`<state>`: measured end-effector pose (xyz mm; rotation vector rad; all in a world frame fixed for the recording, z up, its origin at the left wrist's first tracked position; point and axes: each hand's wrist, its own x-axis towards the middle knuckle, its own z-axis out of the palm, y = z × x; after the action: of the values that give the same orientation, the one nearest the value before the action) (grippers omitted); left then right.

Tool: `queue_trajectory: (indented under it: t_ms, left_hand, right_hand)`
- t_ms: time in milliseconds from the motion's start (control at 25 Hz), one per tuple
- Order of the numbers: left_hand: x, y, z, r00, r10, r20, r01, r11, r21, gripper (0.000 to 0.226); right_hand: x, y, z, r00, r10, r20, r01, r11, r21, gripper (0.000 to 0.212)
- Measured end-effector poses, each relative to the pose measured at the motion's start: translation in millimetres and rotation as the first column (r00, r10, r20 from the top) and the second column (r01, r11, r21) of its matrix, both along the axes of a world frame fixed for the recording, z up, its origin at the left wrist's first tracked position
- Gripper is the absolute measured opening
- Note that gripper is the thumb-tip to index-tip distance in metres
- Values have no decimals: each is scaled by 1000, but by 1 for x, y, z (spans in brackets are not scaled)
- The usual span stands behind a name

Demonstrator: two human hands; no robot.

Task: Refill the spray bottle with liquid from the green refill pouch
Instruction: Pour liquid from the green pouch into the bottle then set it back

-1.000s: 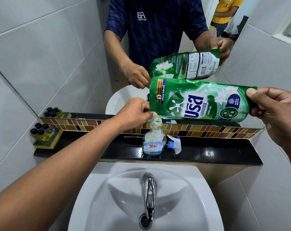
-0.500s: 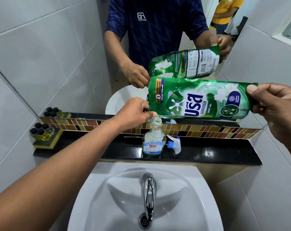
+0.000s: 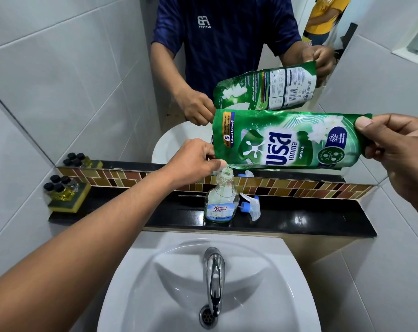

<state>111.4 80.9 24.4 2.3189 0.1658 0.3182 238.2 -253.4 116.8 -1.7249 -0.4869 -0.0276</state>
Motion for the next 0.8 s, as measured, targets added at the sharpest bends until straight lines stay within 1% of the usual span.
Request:
queue_trajectory:
  t_ms: [560, 800]
  left_hand:
    - [1, 1, 1, 1000, 7, 12, -7, 1000, 13, 19]
    - [0, 1, -1, 1000, 17, -5, -17, 1000, -18, 20]
  right_hand:
    - [6, 1, 2, 999, 25, 38, -25, 1000, -5, 24]
    - [2, 2, 7, 998, 38, 51, -38, 999, -5, 25]
